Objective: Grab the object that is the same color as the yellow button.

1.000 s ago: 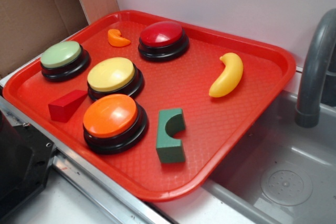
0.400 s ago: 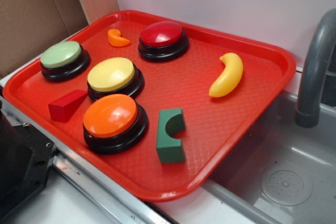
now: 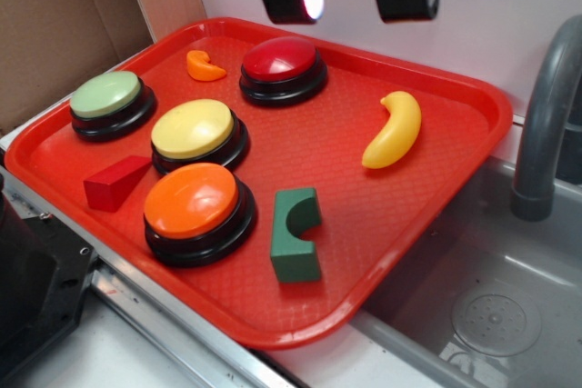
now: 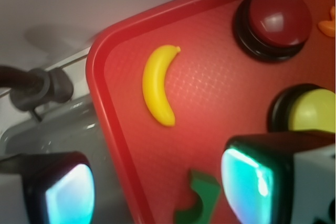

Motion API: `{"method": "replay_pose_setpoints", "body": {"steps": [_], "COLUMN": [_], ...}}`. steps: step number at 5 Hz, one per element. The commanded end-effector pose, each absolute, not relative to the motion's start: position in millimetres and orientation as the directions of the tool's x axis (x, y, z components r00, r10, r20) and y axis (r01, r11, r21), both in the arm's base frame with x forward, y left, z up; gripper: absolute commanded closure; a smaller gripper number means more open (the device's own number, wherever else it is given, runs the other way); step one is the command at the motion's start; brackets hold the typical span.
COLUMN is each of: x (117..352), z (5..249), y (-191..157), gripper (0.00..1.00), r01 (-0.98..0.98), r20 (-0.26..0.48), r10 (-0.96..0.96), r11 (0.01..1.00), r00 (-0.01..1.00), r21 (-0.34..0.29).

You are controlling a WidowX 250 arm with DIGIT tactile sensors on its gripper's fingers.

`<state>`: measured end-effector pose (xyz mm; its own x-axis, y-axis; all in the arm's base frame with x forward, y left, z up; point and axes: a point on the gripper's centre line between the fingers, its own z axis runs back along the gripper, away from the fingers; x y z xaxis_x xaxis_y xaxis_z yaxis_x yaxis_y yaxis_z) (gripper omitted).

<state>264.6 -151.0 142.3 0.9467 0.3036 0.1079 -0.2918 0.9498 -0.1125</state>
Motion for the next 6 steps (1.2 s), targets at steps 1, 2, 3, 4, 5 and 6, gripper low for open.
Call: {"method": "replay_pose_setpoints", "body": {"steps": [1, 2, 3, 4, 5, 6], "x": [297, 310, 321, 321, 314, 305], "z": [128, 114, 96, 73, 55, 42], "y": [-137, -128, -126, -131, -133, -135], "gripper": [0.0, 0.0, 0.0, 0.0, 0.0, 0.0], "r01": [-0.311, -0.317, -0.33, -0.32, -0.307, -0.291], "r20": [0.158, 0.166, 0.151, 0.124, 0.092, 0.076], "r10": [0.315, 0.315, 0.329, 0.318, 0.305, 0.288], "r11": [0.949, 0.948, 0.944, 0.947, 0.952, 0.957], "r00": [0.936, 0.934, 0.932, 0.94, 0.948, 0.954], "r21": [-0.047, -0.014, -0.015, -0.01, 0.006, 0.02]}}
